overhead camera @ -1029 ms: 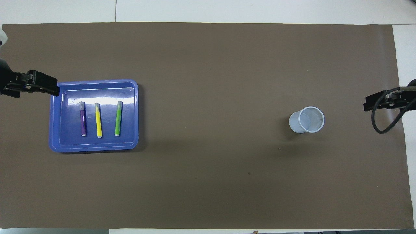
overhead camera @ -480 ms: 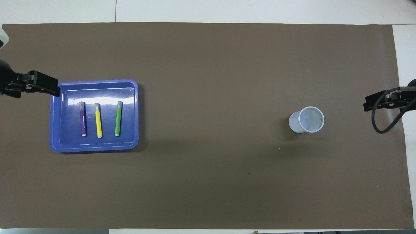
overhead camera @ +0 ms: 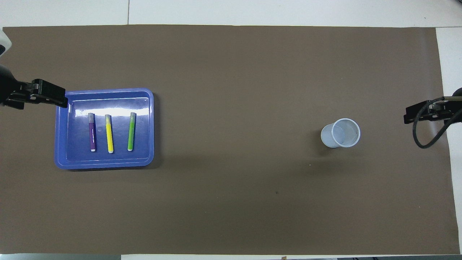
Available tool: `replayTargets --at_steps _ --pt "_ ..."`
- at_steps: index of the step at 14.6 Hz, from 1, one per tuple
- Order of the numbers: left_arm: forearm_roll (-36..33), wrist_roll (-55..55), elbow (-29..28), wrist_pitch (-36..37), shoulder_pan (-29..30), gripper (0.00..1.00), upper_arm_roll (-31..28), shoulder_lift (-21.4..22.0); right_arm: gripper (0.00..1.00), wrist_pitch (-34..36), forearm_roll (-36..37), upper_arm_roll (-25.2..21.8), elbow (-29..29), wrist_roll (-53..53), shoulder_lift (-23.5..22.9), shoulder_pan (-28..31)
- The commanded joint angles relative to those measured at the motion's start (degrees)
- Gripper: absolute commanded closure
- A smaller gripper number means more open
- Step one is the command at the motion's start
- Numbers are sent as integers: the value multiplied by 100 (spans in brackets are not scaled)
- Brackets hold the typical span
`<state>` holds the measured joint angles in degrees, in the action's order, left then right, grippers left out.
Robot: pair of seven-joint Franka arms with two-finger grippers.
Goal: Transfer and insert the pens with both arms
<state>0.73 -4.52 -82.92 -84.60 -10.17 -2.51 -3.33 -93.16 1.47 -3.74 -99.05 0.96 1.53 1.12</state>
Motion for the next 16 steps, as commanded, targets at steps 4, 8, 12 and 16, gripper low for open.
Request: replayTargets --at_steps 4,8,12,16 --pt "15 21 -479 85 -81 0 -39 218 0 96 -85 14 8 27 49 46" --pt "15 136 -996 -213 147 0 -48 218 0 96 -85 5 -1 27 49 46" --pt "15 565 -1858 -968 480 0 -48 210 0 96 -85 5 -1 27 49 46" --pt "15 1004 -2614 -2022 929 1 -48 69 0 96 -85 5 8 27 49 46"
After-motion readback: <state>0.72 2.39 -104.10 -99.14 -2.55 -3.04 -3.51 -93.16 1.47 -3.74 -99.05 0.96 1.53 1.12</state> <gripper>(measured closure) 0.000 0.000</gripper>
